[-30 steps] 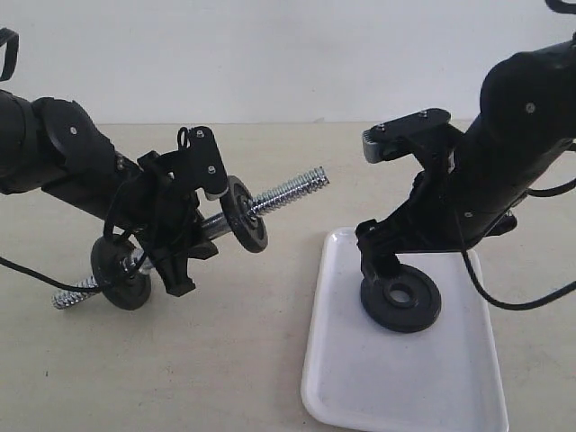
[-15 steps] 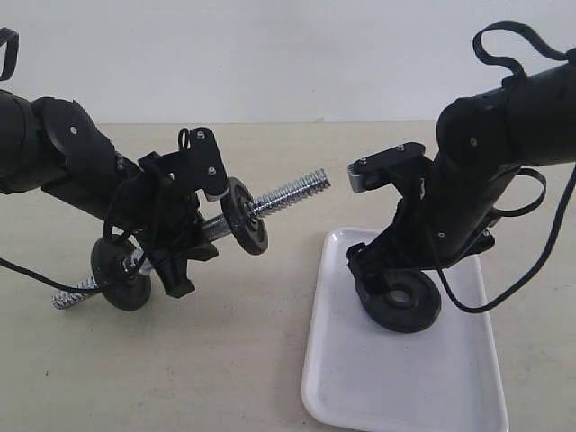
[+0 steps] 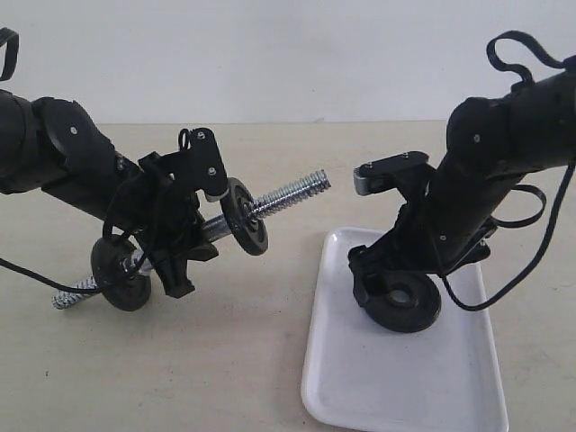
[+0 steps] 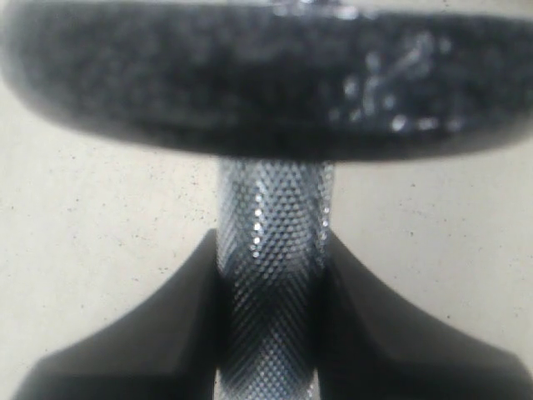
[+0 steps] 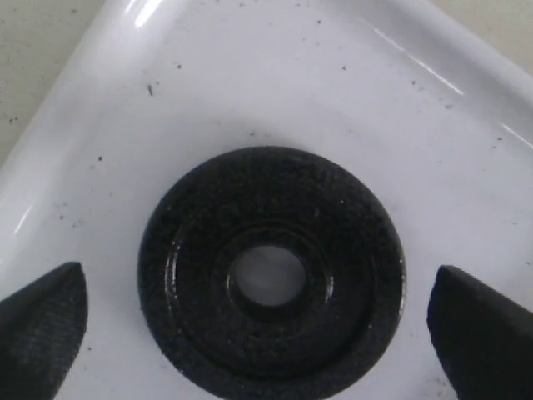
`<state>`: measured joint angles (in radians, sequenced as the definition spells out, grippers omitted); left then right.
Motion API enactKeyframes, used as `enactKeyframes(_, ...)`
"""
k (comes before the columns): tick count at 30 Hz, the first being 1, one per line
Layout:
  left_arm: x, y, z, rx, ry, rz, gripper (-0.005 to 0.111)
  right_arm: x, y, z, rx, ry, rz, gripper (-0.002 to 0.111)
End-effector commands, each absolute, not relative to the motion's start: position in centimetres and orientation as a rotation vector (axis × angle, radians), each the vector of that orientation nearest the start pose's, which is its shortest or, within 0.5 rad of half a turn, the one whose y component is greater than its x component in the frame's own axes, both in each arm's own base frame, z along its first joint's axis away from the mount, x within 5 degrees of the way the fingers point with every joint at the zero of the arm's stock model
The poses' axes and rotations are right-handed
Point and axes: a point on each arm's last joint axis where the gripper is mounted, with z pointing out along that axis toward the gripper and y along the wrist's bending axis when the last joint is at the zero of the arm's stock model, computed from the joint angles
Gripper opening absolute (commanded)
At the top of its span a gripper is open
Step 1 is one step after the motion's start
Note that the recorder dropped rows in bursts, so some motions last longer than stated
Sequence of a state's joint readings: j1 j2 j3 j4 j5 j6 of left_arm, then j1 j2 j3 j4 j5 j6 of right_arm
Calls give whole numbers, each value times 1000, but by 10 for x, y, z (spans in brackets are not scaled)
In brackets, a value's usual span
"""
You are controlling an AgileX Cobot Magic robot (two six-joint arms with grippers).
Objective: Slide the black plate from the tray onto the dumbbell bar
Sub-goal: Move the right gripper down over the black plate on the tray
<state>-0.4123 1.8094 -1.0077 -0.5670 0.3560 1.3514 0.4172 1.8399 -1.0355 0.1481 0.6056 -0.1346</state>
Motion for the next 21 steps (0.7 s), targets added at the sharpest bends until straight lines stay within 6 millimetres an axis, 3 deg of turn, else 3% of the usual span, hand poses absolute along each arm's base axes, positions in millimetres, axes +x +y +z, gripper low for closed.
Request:
enactKeyframes(1, 326, -159, 199, 1394, 1976, -44, 4, 309, 144, 140, -639, 2847, 204, 104)
enactKeyframes(12, 326, -159, 199, 1394, 1976, -44, 4, 315, 145, 136, -503, 2829, 207, 104)
enactKeyframes(21, 326, -159, 198, 1396, 1977, -46, 4, 315, 132, 134, -418, 2882, 15, 104)
